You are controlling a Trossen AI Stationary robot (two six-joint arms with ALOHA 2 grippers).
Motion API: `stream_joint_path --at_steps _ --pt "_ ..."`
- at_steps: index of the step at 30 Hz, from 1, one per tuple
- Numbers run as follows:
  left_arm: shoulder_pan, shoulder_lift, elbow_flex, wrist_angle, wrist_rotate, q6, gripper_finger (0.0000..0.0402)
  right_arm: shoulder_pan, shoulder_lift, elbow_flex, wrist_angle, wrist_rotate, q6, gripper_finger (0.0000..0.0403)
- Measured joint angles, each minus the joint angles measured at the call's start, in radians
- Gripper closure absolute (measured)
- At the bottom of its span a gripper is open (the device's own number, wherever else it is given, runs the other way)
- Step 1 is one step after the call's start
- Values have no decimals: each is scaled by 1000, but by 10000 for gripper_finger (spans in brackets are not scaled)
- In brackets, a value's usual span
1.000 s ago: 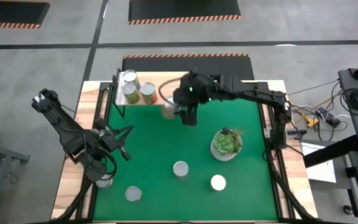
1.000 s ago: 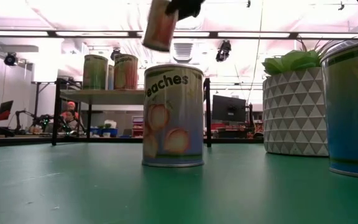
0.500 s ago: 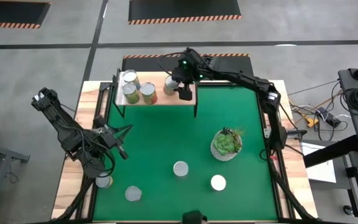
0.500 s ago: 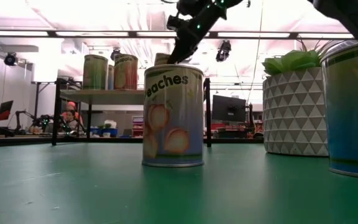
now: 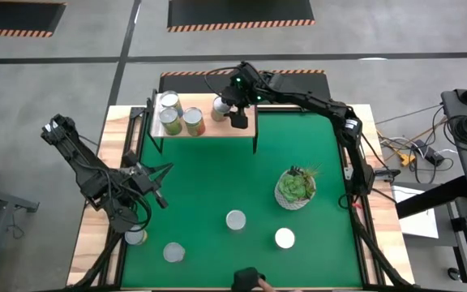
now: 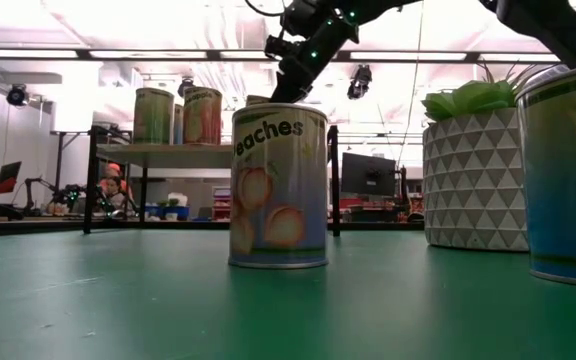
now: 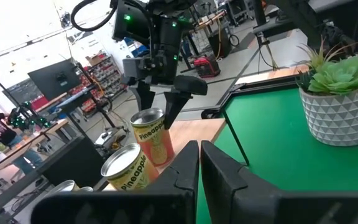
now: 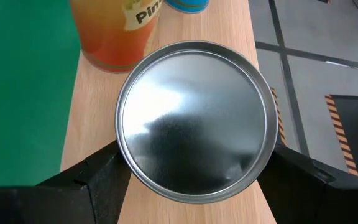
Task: Pick and place cans onto a shelf
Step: Put the canned pineapple on the shelf
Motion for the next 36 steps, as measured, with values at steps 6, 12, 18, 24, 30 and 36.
stream_joint_path --at_steps 6,12,18,24,30,36 --pt "0 0 0 0 0 0 402 0 0 0 6 0 8 112" --pt "0 0 -1 0 0 0 402 1 0 -1 4 0 26 112" --pt "0 0 -1 1 0 0 402 1 0 -1 4 4 73 112" --pt "0 0 -1 1 0 0 402 1 0 -1 4 4 90 112" --pt "0 0 -1 2 0 0 402 1 0 -1 4 8 79 112" --pt "0 0 -1 2 0 0 402 1 0 -1 4 9 121 103"
